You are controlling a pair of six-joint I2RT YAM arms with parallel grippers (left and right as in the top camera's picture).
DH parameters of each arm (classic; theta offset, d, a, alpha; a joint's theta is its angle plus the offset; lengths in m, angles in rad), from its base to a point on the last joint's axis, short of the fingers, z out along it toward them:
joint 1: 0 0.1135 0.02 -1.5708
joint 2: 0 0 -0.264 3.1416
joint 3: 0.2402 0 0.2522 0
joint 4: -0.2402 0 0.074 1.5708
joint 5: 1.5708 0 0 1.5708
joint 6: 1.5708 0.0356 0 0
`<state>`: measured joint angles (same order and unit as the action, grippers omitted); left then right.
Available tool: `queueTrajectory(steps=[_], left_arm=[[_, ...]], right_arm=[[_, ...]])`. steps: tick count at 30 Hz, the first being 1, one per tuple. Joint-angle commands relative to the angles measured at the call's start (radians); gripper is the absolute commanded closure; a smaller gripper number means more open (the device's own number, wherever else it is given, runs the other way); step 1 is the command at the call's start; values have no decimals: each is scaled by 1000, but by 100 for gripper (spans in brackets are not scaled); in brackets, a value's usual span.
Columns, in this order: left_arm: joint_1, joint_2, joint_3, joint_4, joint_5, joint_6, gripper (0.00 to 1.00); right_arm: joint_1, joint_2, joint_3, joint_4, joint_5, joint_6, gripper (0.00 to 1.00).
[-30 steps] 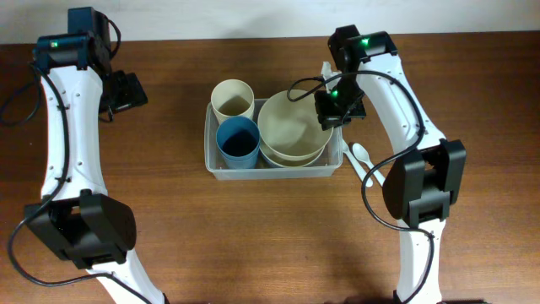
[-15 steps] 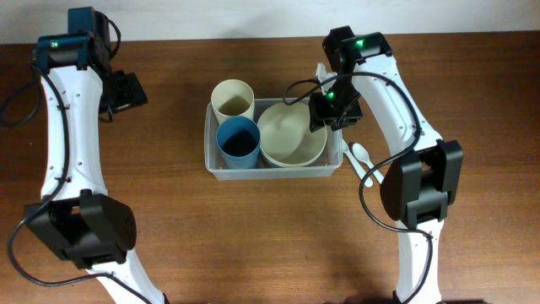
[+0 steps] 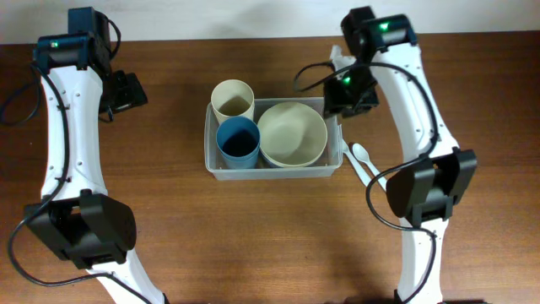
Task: Pack container
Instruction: 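Lower the cream bowl onto the stacked bowls and release, then withdraw the right gripper and move it toward the fork and spoon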
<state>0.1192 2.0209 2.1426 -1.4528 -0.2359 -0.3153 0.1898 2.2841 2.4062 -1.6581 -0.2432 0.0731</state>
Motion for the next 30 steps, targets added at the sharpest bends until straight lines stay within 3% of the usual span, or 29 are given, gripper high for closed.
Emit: queueTrajectory(steps=[1, 14, 24, 30], left_arm=[[3, 9, -2, 2, 4, -14, 0], [3, 9, -2, 2, 4, -14, 0], [3, 9, -2, 2, 4, -14, 0], [3, 9, -2, 2, 4, -14, 0]], right_arm=[[-69, 0, 60, -41, 69, -9, 61], [-258, -23, -39, -41, 88, -56, 59], [-328, -286, -434, -29, 156, -70, 49], [-326, -314, -610, 80, 198, -69, 46]])
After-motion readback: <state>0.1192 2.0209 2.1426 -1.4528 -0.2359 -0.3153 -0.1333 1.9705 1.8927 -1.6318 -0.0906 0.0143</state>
